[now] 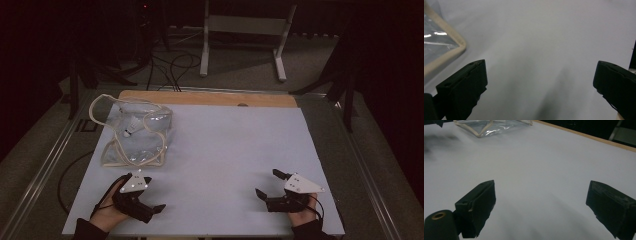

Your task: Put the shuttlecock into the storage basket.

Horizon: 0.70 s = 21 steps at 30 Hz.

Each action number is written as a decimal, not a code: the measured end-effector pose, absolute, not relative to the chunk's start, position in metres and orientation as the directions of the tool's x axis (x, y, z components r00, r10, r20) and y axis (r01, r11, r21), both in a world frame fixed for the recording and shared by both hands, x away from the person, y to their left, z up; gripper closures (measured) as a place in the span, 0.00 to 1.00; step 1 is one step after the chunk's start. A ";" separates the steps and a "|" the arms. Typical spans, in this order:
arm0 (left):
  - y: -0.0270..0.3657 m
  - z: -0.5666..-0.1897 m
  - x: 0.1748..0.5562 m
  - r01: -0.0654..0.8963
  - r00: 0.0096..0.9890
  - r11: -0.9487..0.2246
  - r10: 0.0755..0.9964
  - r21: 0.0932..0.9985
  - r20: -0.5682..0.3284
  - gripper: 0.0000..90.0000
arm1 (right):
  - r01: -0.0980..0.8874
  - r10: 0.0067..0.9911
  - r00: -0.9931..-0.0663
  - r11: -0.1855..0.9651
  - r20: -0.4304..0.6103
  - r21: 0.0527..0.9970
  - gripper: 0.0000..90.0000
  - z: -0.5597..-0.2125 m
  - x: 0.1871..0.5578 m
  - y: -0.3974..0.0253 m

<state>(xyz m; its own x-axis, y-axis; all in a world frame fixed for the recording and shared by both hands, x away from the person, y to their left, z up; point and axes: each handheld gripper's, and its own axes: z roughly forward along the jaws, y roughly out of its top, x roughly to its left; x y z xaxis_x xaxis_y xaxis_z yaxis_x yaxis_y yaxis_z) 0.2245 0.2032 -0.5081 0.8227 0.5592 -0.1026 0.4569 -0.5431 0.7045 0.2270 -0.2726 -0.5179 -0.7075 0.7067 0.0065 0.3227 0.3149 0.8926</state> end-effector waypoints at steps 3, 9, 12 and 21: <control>0.206 -0.512 0.220 0.456 0.819 -0.542 0.567 0.706 -0.093 0.00 | 0.323 0.706 -0.708 0.317 0.005 0.892 0.10 -0.518 0.227 -0.272; 0.210 -0.513 0.217 0.463 0.800 -0.517 0.594 0.720 -0.088 0.00 | 0.323 0.706 -0.708 0.315 0.007 0.892 0.10 -0.518 0.227 -0.273; 0.213 -0.513 0.215 0.475 0.778 -0.483 0.621 0.735 -0.095 0.00 | 0.323 0.706 -0.708 0.315 0.007 0.892 0.10 -0.518 0.227 -0.273; 0.216 -0.516 0.211 0.458 0.742 -0.440 0.668 0.772 -0.059 0.00 | 0.324 0.707 -0.708 0.314 0.008 0.893 0.10 -0.518 0.227 -0.273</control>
